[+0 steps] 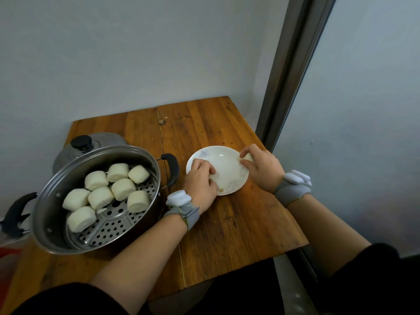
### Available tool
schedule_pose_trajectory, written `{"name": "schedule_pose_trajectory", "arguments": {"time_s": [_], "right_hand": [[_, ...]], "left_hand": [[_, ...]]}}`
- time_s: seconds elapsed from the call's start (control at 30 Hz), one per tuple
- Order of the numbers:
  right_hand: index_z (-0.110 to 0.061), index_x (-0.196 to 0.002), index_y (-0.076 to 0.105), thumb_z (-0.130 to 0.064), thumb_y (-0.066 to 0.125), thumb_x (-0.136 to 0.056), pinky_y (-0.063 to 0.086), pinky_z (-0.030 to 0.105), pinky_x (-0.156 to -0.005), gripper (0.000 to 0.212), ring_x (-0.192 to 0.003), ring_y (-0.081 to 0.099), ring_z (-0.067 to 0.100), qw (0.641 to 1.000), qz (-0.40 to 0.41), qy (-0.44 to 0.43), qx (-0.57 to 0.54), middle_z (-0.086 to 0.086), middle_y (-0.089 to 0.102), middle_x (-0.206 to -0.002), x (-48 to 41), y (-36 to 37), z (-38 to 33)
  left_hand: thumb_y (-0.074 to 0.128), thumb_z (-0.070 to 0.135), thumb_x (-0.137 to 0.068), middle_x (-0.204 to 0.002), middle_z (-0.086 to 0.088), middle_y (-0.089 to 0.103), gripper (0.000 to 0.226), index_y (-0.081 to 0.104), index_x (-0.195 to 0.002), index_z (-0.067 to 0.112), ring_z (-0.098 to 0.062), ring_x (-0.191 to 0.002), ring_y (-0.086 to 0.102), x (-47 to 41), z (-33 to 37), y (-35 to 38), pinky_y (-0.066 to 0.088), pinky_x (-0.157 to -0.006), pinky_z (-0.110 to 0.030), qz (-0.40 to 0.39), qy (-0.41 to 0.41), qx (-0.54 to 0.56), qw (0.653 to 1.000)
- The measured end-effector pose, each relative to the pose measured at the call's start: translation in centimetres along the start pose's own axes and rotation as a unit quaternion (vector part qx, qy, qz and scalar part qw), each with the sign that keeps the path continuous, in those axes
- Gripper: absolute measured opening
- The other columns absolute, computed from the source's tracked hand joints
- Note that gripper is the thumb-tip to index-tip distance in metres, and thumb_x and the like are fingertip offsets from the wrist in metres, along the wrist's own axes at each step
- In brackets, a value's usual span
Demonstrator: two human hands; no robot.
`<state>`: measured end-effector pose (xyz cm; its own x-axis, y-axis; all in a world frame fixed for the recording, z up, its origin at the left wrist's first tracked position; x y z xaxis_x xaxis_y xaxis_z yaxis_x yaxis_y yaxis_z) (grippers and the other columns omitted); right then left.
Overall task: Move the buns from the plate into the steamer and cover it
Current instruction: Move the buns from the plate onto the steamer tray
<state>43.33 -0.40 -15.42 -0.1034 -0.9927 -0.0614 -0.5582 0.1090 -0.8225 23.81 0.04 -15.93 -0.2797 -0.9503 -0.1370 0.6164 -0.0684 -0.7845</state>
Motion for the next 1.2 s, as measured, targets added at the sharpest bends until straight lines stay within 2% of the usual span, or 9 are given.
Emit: {"name": "schedule_pose_trajectory", "arguments": {"time_s": [0.13, 0.23, 0.37, 0.53, 0.63, 0.77, 0.9, 1.07, 1.2], "right_hand": [[-0.036, -0.1, 0.049, -0.028, 0.052, -0.099, 0.042, 0.029, -0.074, 0.009, -0.093, 0.054, 0.017, 0.999, 0.047, 0.0, -0.017, -0.008, 0.06, -0.094, 0.7, -0.8, -0.3], [-0.036, -0.1, 0.048, -0.029, 0.056, -0.098, 0.044, 0.028, -0.073, 0.011, -0.091, 0.055, 0.018, 0.997, 0.071, -0.005, -0.028, -0.007, 0.059, -0.092, 1.1, -1.4, -1.2], [-0.033, -0.107, 0.048, -0.031, 0.064, -0.094, 0.054, 0.034, -0.08, 0.02, -0.093, 0.059, 0.018, 0.995, 0.083, -0.014, -0.057, -0.007, 0.059, -0.101, 1.8, -2.0, -2.7], [-0.026, -0.128, 0.05, -0.03, 0.068, -0.091, 0.054, 0.04, -0.092, 0.042, -0.106, 0.062, 0.021, 0.992, 0.089, -0.037, -0.079, -0.003, 0.065, -0.122, 2.9, -1.7, -5.3], [-0.025, -0.136, 0.047, -0.029, 0.067, -0.092, 0.053, 0.044, -0.095, 0.048, -0.111, 0.06, 0.023, 0.992, 0.097, -0.055, -0.063, 0.0, 0.064, -0.127, 3.4, -0.6, -7.7], [-0.023, -0.137, 0.047, -0.029, 0.065, -0.093, 0.054, 0.043, -0.094, 0.047, -0.111, 0.061, 0.024, 0.99, 0.112, -0.06, -0.062, 0.003, 0.065, -0.125, 3.6, 0.5, -10.3], [-0.02, -0.138, 0.047, -0.03, 0.064, -0.094, 0.053, 0.043, -0.095, 0.047, -0.111, 0.061, 0.024, 0.988, 0.113, -0.089, -0.065, 0.004, 0.064, -0.126, 3.7, 1.2, -13.0], [-0.019, -0.136, 0.048, -0.028, 0.065, -0.094, 0.054, 0.045, -0.095, 0.046, -0.11, 0.062, 0.025, 0.984, 0.108, -0.123, -0.069, 0.004, 0.064, -0.127, 3.8, 1.5, -16.0], [-0.018, -0.135, 0.049, -0.028, 0.067, -0.093, 0.054, 0.044, -0.095, 0.047, -0.111, 0.062, 0.023, 0.979, 0.115, -0.147, -0.081, 0.003, 0.064, -0.127, 4.0, 0.9, -17.5]], "left_hand": [[0.057, 0.0, -0.084, -0.119, -0.001, 0.05, 0.018, 0.056, -0.098, 0.012, -0.021, -0.098, 0.059, 1.0, 1.7, -1.4, 0.049, -0.073, -0.029, 0.057, 0.04, 0.02, 0.997], [0.057, -0.002, -0.084, -0.118, 0.0, 0.05, 0.02, 0.056, -0.098, 0.012, -0.018, -0.095, 0.059, 1.6, 2.6, -2.7, 0.049, -0.07, -0.028, 0.107, 0.095, 0.035, 0.989], [0.06, 0.002, -0.084, -0.119, -0.001, 0.049, 0.025, 0.055, -0.106, 0.012, -0.013, -0.093, 0.056, 2.3, 3.1, -5.2, 0.053, -0.072, -0.03, 0.151, 0.126, 0.065, 0.978], [0.069, 0.006, -0.077, -0.118, -0.001, 0.053, 0.039, 0.057, -0.113, 0.014, -0.014, -0.096, 0.057, 4.4, 1.8, -11.0, 0.048, -0.078, -0.02, 0.189, 0.121, 0.085, 0.971], [0.068, 0.009, -0.075, -0.111, 0.001, 0.06, 0.039, 0.057, -0.111, 0.02, -0.016, -0.089, 0.061, 6.1, -0.6, -15.0, 0.051, -0.075, -0.025, 0.204, 0.086, 0.076, 0.972], [0.069, 0.012, -0.074, -0.104, 0.001, 0.063, 0.035, 0.057, -0.105, 0.02, -0.017, -0.087, 0.061, 8.0, -4.3, -18.4, 0.053, -0.076, -0.036, 0.161, 0.045, 0.041, 0.985], [0.077, 0.015, -0.07, -0.102, 0.003, 0.066, 0.035, 0.061, -0.1, 0.021, -0.017, -0.097, 0.062, 9.1, -7.7, -20.1, 0.051, -0.082, -0.031, 0.026, -0.011, -0.035, 0.999], [0.081, 0.021, -0.073, -0.101, 0.006, 0.064, 0.031, 0.065, -0.099, 0.021, -0.014, -0.093, 0.061, 9.2, -9.5, -19.9, 0.048, -0.079, -0.025, -0.156, -0.054, -0.127, 0.978], [0.068, 0.012, -0.082, -0.109, 0.001, 0.063, 0.021, 0.065, -0.102, 0.018, -0.019, -0.103, 0.058, 8.9, -10.0, -18.6, 0.048, -0.087, -0.028, -0.158, -0.05, -0.157, 0.974]]}}
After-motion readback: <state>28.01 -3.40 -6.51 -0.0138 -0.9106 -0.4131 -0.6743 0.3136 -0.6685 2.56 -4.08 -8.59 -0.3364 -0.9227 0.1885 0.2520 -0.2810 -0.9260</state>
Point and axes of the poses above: each hand's wrist, its own x-axis away from the middle knuckle, its own y-axis out of the palm, z = x × y, the point moved 1 cm from there along -x, towards the middle knuckle
